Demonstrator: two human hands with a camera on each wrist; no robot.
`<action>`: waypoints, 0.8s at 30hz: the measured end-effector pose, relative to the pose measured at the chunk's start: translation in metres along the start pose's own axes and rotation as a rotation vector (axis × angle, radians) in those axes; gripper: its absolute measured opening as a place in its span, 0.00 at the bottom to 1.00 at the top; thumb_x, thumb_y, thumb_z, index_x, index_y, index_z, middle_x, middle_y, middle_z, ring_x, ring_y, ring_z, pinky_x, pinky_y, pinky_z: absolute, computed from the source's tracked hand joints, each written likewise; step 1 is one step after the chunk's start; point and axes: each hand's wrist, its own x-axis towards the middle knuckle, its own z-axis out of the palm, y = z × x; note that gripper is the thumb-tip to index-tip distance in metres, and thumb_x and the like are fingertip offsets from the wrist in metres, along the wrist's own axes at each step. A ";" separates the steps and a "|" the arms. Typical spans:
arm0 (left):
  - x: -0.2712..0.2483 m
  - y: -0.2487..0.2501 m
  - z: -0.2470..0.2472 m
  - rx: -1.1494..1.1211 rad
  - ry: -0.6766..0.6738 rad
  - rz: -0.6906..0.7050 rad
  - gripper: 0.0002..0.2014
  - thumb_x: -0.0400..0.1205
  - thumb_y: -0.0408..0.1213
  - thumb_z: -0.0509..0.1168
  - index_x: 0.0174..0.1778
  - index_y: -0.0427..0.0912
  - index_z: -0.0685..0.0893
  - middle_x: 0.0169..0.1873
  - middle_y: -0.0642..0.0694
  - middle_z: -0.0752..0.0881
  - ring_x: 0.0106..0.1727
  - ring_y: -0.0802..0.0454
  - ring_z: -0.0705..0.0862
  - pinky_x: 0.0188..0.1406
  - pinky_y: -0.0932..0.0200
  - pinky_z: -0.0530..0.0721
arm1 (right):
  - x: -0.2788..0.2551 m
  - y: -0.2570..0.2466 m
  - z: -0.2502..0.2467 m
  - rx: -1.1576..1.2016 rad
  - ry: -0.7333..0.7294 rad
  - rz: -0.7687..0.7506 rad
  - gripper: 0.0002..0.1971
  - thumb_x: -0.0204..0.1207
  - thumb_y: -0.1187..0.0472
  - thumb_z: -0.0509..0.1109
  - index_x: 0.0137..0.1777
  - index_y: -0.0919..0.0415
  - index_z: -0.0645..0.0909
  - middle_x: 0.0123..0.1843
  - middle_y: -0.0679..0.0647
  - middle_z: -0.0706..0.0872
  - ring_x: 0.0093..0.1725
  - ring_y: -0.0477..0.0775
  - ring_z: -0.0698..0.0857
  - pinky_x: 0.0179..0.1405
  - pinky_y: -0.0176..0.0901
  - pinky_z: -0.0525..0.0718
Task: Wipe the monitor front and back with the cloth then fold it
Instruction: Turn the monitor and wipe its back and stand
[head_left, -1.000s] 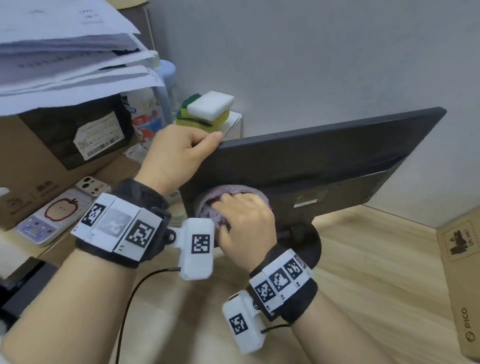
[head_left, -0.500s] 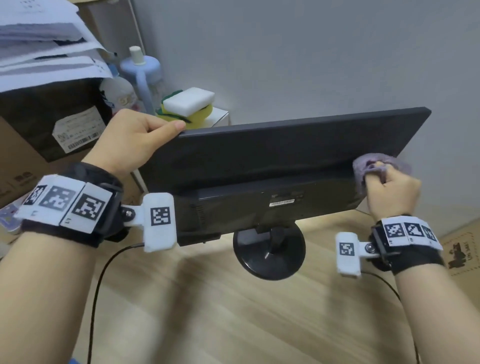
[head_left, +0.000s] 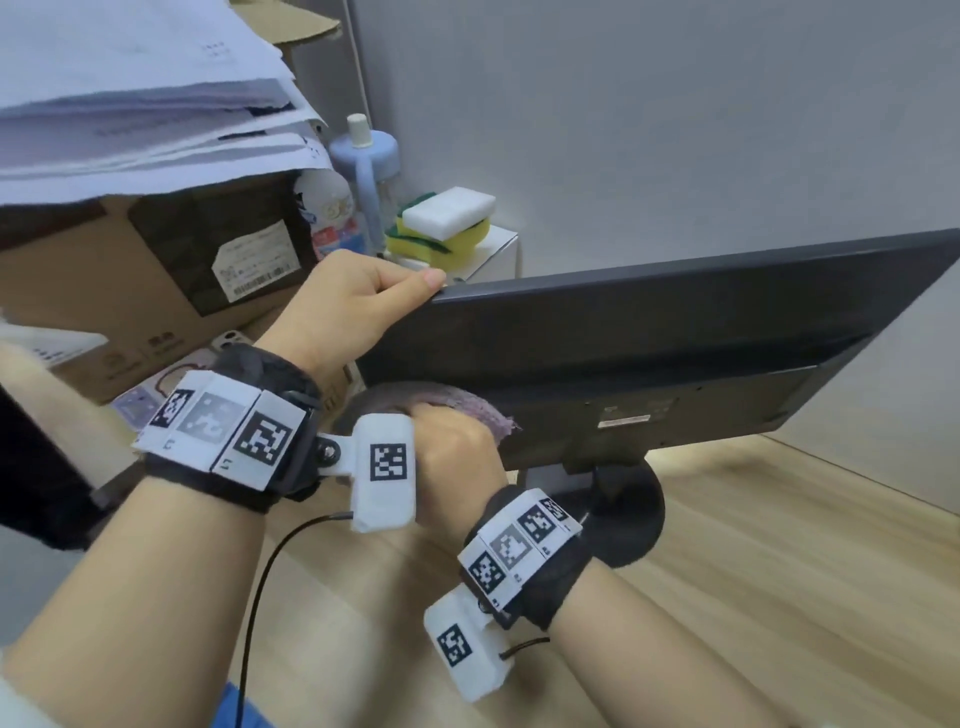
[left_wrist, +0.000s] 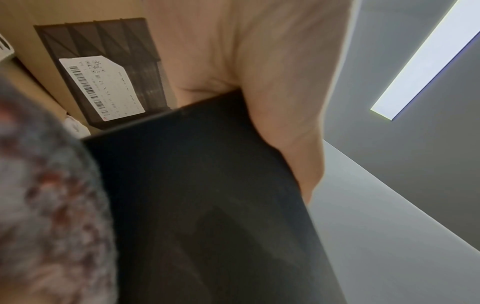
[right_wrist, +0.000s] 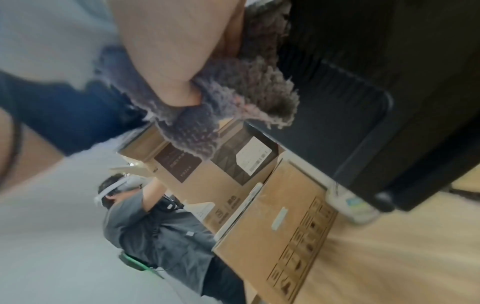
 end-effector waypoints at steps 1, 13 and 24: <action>0.000 0.000 0.000 0.000 -0.009 -0.006 0.19 0.81 0.47 0.61 0.43 0.35 0.90 0.42 0.29 0.88 0.45 0.41 0.86 0.43 0.59 0.78 | 0.002 -0.001 0.001 -0.007 -0.016 -0.024 0.07 0.61 0.66 0.73 0.40 0.64 0.87 0.35 0.60 0.90 0.35 0.61 0.88 0.31 0.47 0.87; 0.004 0.009 0.003 0.020 0.017 -0.051 0.19 0.80 0.49 0.61 0.42 0.36 0.88 0.27 0.43 0.79 0.31 0.54 0.76 0.29 0.70 0.69 | -0.082 0.126 -0.132 -0.243 0.400 0.660 0.15 0.72 0.63 0.61 0.40 0.76 0.83 0.38 0.73 0.87 0.38 0.71 0.85 0.36 0.46 0.79; -0.003 0.008 0.002 0.018 -0.001 -0.027 0.16 0.79 0.48 0.62 0.41 0.39 0.88 0.26 0.45 0.80 0.31 0.58 0.80 0.29 0.72 0.69 | -0.047 0.045 -0.048 -0.152 0.004 0.318 0.16 0.67 0.64 0.69 0.55 0.53 0.74 0.54 0.53 0.81 0.53 0.61 0.82 0.55 0.56 0.80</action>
